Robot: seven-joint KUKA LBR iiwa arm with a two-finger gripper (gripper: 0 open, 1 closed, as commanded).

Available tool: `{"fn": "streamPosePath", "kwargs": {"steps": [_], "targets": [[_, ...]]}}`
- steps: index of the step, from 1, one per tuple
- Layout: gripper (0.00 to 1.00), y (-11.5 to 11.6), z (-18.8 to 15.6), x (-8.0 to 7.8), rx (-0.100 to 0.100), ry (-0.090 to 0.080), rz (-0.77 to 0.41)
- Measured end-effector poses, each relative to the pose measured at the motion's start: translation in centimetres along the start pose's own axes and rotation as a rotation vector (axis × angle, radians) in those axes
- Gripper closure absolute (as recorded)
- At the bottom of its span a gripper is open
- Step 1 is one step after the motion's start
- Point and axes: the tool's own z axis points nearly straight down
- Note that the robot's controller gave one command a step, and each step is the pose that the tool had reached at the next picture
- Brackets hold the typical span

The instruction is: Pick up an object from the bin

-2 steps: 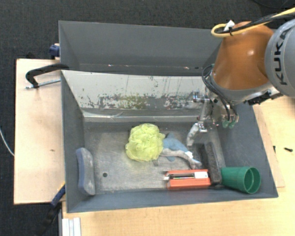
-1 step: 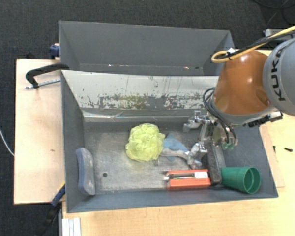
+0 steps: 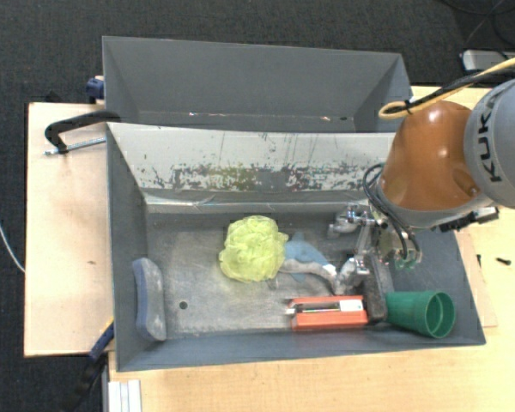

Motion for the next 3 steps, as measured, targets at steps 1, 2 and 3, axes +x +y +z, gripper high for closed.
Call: {"fn": "streamPosePath", "kwargs": {"steps": [1,2,3], "targets": [[0.00,2.5,4.3,-0.5,0.001,-0.007,0.092],[1.00,5.8,5.1,0.1,0.000,-0.015,-0.038],[1.00,5.8,5.1,0.1,0.000,-0.015,-0.039]]}}
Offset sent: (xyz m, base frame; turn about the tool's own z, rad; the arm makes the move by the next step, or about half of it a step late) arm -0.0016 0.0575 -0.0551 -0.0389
